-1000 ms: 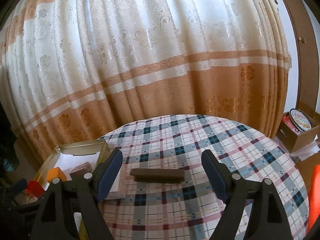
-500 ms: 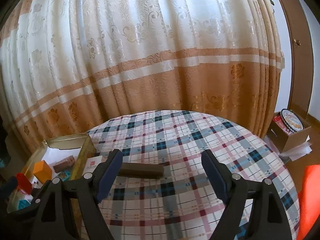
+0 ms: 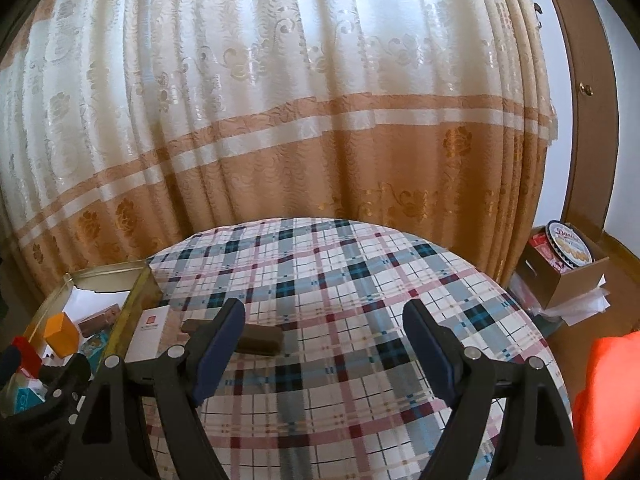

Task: Organize rigid objects
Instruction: 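Move the open right tool toward the brown bar on the table, then close the right tool on the brown bar and lift it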

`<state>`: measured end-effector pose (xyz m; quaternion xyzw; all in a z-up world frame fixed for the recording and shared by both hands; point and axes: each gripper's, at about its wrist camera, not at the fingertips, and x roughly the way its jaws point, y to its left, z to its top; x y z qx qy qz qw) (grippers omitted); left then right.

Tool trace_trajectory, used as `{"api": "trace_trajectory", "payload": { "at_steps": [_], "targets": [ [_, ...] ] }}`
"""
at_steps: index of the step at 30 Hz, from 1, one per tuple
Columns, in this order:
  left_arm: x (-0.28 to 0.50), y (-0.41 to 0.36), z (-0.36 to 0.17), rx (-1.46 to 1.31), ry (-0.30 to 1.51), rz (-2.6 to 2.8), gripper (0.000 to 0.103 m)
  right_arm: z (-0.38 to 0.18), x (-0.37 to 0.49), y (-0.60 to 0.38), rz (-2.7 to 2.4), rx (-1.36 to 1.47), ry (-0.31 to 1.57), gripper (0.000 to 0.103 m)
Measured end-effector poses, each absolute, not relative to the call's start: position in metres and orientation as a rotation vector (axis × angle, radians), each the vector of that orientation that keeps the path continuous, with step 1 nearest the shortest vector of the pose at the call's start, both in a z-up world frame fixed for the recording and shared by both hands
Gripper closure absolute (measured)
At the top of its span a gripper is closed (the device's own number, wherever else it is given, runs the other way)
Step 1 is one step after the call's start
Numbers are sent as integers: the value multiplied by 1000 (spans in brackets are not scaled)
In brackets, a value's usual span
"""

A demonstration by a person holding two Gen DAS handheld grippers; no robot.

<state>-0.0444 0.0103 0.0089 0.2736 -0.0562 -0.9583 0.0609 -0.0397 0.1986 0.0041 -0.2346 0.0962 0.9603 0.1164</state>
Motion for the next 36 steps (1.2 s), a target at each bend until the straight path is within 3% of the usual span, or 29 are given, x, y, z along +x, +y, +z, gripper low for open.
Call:
{"api": "trace_trajectory", "payload": {
  "at_steps": [17, 28, 36],
  "targets": [
    [-31, 35, 5, 786, -182, -2956, 2, 5, -47, 235, 2790, -701, 290, 20],
    [-23, 68, 6, 789, -311, -3065, 2, -11, -103, 226, 3016, -1091, 215, 20],
    [-28, 61, 3, 850, -252, -3007, 2, -23, -137, 182, 3129, -1331, -40, 20]
  ]
}}
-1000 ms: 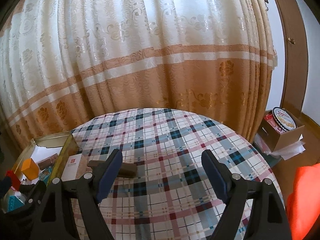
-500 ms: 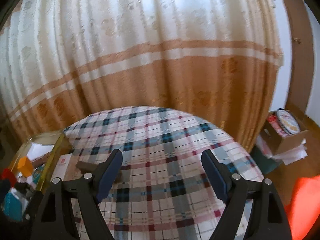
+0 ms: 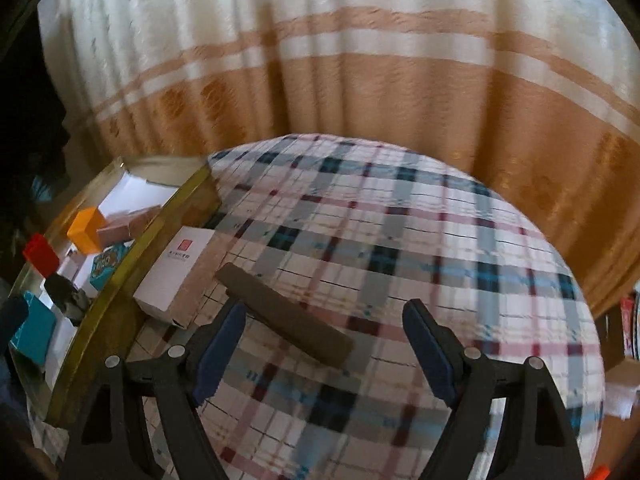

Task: Organize rigid objects
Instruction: 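Close the right tool on the brown bar and lift it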

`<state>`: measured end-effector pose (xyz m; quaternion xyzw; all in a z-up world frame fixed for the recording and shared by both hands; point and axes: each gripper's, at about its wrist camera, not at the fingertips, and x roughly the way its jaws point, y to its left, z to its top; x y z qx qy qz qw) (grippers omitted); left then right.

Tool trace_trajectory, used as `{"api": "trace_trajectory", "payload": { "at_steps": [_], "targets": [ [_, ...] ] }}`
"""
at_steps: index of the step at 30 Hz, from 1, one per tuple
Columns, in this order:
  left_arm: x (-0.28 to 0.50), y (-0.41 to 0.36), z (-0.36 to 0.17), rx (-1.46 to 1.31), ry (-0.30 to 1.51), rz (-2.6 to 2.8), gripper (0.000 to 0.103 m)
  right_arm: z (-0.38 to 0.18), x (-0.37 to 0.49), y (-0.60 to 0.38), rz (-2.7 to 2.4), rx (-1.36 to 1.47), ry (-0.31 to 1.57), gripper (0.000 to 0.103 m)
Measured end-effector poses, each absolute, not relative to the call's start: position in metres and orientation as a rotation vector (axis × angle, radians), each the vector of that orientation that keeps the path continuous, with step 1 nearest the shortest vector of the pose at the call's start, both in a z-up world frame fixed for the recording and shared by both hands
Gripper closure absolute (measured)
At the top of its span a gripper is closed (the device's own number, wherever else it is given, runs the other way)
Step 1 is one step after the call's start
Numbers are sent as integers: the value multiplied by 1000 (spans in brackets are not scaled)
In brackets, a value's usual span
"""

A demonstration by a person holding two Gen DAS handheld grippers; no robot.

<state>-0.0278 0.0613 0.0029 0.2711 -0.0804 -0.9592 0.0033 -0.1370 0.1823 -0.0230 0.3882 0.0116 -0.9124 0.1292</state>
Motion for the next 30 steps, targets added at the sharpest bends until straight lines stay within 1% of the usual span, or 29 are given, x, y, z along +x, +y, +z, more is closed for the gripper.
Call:
{"api": "trace_trajectory", "payload": {
  "at_steps": [2, 9, 10, 11, 13, 15, 17, 19, 21, 24, 28, 30],
  "targets": [
    [-29, 57, 2, 866, -219, -3000, 2, -26, -142, 180, -2631, 1144, 37, 20],
    [-12, 54, 8, 766, -191, -3025, 2, -30, -152, 168, -2574, 1156, 169, 21],
    [-11, 54, 9, 752, -190, -3028, 2, -30, -154, 165, -2564, 1152, 192, 23],
    [-10, 55, 10, 743, -193, -3030, 2, -32, -156, 161, -2556, 1152, 221, 27],
    [-11, 58, 9, 756, -211, -3031, 2, -37, -160, 154, -2540, 1180, 276, 51],
    [-13, 60, 7, 781, -227, -3025, 2, -40, -160, 153, -2538, 1186, 267, 54],
    [-14, 62, 7, 792, -241, -3024, 2, -41, -159, 154, -2540, 1187, 255, 61],
    [-14, 65, 6, 798, -266, -3032, 2, -41, -158, 158, -2554, 1182, 251, 80],
    [-16, 71, 6, 809, -301, -3042, 2, -40, -157, 166, -2584, 1190, 233, 86],
    [-20, 81, 5, 856, -307, -3064, 2, -37, -154, 190, -2668, 1210, 130, 86],
    [-33, 100, 2, 935, -311, -3088, 2, -30, -145, 223, -2781, 1169, -12, 86],
    [-43, 105, 0, 985, -286, -3074, 2, -28, -141, 236, -2823, 1153, -84, 86]
  ]
}}
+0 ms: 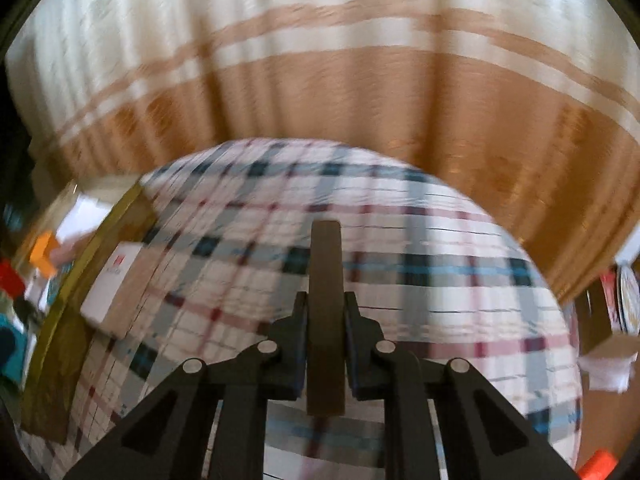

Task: Organize rigid objects
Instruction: 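Close the right tool on the brown bar and lift it, then move the left tool to the white logo box and grasp it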

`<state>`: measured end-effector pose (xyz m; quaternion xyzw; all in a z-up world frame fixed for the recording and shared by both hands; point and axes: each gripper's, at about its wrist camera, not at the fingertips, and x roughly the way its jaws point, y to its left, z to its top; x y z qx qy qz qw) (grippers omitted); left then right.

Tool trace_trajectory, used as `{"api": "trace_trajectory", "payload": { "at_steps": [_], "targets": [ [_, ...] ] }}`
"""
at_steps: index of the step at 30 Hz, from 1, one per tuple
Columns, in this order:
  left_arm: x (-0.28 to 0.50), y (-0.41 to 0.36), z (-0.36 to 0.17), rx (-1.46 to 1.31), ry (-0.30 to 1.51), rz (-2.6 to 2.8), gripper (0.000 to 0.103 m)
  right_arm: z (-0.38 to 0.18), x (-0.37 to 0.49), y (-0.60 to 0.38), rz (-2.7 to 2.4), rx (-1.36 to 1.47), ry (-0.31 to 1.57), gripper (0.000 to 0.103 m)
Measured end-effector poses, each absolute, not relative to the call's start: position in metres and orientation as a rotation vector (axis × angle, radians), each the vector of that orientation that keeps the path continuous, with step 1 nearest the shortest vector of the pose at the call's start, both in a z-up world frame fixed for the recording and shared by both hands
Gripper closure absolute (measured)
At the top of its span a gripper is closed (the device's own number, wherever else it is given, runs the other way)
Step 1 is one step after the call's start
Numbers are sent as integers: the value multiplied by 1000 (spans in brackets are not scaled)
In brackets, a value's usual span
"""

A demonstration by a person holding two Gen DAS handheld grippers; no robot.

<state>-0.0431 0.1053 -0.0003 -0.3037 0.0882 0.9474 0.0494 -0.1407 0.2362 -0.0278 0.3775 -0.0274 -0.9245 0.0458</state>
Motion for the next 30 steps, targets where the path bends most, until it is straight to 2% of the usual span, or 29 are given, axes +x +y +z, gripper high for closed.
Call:
{"api": "trace_trajectory", "payload": {
  "at_steps": [4, 7, 11, 15, 18, 24, 30],
  "targets": [
    [-65, 114, -5, -1043, 199, 2886, 1, -29, -137, 270, -2863, 1142, -339, 86],
    [-72, 125, -8, -1071, 260, 2950, 1, -33, -141, 281, -2854, 1177, -439, 86],
    [-81, 124, -11, -1163, 385, 3024, 2, -29, -136, 277, -2852, 1121, -419, 86],
    [-92, 100, -19, -1296, 183, 2985, 2, -23, -130, 283, -2912, 1052, -417, 86],
    [-98, 102, -24, -1321, 193, 2982, 2, -24, -129, 291, -2908, 1056, -481, 86],
    [-113, 113, -34, -1404, 239, 2967, 2, -23, -130, 281, -2913, 1055, -410, 86],
    [-124, 103, -41, -1491, 166, 3009, 2, -24, -127, 287, -2929, 1045, -447, 86]
  ]
}}
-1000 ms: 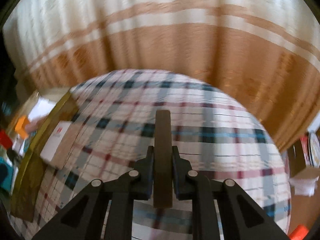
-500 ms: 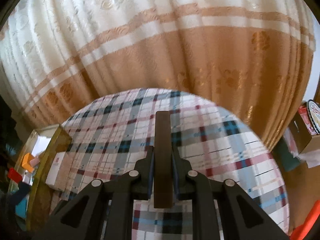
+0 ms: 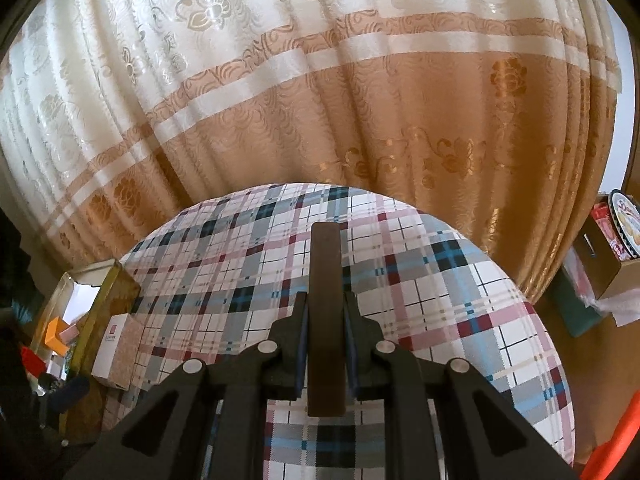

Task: Organize rigid objects
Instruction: 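Move the left tool to the white logo box and grasp it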

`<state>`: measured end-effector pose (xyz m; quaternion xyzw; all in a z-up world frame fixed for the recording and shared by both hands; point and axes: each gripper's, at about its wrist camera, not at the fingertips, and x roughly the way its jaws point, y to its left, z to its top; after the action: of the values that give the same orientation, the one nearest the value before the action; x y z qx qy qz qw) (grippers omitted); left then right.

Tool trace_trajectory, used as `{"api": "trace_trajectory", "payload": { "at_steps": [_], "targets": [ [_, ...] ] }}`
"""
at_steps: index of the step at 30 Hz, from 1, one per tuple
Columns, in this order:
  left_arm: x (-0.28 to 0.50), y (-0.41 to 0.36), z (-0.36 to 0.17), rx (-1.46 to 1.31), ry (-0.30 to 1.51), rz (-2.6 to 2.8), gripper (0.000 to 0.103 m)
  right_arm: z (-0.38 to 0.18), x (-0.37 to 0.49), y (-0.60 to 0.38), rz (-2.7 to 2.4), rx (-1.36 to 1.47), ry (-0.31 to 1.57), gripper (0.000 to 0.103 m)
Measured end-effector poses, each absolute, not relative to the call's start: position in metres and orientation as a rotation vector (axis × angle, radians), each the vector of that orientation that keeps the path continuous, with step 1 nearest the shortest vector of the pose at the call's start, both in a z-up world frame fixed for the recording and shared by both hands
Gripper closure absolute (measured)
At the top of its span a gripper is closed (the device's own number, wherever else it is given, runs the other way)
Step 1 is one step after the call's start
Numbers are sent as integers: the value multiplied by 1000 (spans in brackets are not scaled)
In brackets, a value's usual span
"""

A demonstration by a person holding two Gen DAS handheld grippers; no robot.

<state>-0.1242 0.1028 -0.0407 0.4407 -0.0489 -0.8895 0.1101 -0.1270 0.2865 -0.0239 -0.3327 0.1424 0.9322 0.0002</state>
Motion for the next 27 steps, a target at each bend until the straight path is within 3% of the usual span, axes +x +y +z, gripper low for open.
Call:
{"api": "trace_trajectory", "payload": {
  "at_steps": [13, 17, 22, 27],
  "targets": [
    [-150, 111, -48, 1371, -87, -2625, 0, -24, -128, 287, 2922, -1060, 441, 86],
    [-156, 123, -47, 1443, -148, -2719, 1, -25, -128, 287, 2920, -1063, 445, 86],
    [-148, 128, -37, 1293, -249, -2705, 1, -25, -128, 287, 2920, -1063, 444, 86],
    [-165, 115, -40, 1331, -199, -2601, 1, -25, -128, 287, 2920, -1063, 445, 85]
  ]
}}
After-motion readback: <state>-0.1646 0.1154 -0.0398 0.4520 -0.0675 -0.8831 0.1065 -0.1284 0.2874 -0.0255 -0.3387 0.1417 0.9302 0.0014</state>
